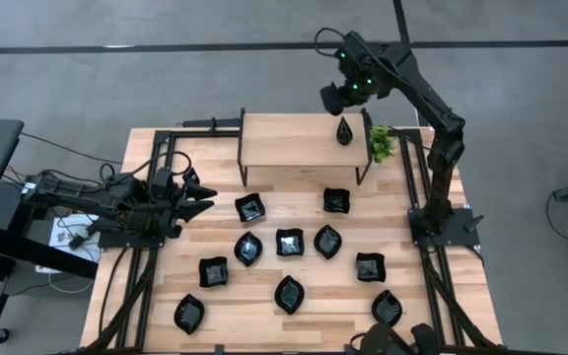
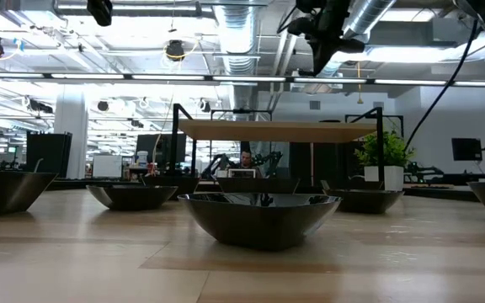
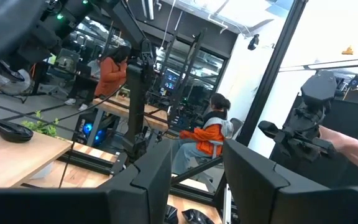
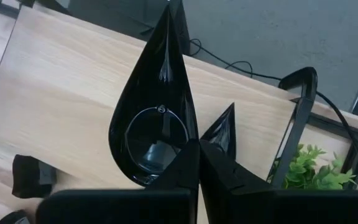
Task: Pick & Place Mini shaped plates
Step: Stack the drop-shaped plate on top of the drop-shaped plates on the shelf
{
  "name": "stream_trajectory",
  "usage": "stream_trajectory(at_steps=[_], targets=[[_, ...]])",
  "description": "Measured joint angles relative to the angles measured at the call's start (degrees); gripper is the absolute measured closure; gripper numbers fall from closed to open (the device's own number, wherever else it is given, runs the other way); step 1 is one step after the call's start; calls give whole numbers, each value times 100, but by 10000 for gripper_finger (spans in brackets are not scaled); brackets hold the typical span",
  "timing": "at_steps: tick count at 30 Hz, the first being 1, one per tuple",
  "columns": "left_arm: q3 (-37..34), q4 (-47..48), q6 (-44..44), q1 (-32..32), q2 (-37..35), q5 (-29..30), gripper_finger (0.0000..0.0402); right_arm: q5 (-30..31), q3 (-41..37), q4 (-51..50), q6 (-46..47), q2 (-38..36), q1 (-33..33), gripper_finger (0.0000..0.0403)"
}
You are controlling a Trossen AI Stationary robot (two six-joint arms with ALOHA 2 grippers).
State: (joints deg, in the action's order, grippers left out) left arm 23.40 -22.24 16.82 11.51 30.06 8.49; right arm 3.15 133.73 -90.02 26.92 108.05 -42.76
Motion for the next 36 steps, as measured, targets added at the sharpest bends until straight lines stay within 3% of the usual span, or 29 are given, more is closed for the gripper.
stream_trajectory(at_steps=[9, 19, 28, 36], targets=[[0, -7, 0, 0, 0, 0, 257, -20, -154, 2, 227, -7, 86, 403], [0, -11, -2, 0, 1, 0, 257, 610, -2300, 1, 643, -763, 585, 403], [0, -13, -11, 2, -1, 61, 257, 344, -3257, 386, 1110, -1778, 267, 403], [0, -13, -22, 2, -1, 66, 257, 31, -3575, 1121, 798, -1345, 304, 403]])
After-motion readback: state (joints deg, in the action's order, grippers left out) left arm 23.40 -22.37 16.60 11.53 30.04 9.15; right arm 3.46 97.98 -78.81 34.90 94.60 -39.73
